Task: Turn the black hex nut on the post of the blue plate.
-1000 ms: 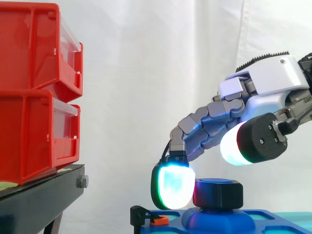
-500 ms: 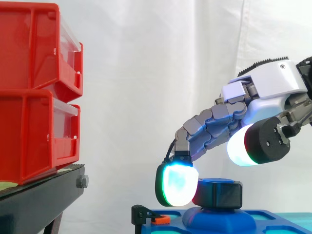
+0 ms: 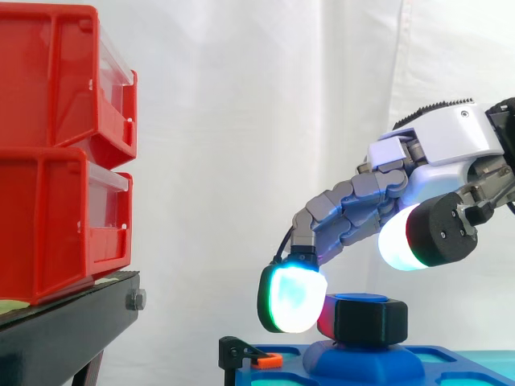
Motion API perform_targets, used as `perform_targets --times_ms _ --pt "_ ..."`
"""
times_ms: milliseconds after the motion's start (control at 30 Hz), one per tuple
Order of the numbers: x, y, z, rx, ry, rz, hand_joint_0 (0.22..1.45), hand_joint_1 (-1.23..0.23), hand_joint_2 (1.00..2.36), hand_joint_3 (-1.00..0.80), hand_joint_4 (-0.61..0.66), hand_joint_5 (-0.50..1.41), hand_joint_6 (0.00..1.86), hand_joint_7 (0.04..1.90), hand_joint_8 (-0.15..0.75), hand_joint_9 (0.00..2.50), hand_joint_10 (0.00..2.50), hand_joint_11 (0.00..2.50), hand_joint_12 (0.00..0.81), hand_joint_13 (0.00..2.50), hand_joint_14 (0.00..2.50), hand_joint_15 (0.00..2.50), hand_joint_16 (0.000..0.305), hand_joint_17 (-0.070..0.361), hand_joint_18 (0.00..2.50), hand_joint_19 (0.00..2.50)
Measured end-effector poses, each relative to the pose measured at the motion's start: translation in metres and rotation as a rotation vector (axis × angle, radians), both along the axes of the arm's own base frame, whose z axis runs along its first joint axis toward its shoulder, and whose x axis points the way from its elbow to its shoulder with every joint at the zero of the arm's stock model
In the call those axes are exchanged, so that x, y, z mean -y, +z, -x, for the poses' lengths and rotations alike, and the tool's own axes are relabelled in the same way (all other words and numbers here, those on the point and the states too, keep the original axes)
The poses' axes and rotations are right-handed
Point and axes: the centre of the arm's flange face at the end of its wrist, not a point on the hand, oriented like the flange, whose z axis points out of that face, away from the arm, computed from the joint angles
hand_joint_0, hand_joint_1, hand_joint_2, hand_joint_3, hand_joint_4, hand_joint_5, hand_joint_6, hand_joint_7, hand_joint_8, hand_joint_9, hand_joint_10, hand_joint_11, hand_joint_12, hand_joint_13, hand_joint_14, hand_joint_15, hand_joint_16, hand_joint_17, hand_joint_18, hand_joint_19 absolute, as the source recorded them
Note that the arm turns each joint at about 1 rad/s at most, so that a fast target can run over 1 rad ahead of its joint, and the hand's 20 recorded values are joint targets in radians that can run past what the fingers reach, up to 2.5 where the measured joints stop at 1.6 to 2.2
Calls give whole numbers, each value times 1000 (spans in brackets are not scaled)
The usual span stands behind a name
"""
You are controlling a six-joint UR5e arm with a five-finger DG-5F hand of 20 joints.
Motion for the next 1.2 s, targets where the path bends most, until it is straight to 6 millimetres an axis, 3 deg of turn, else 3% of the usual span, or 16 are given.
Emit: perform_targets --times_ms 400,900,1200 --pt "16 1 4 3 18 -9 472 -391 1000 -500 264 -177 502 905 302 379 0 0 408 106 0 2 56 125 0 158" --pt "43 21 12 -6 51 -24 473 -392 1000 -500 261 -177 503 901 301 382 0 0 408 107 0 0 56 125 0 166" --pt "40 37 6 23 58 -23 473 -393 1000 -500 262 -177 503 900 302 381 0 0 409 110 0 4 55 125 0 166"
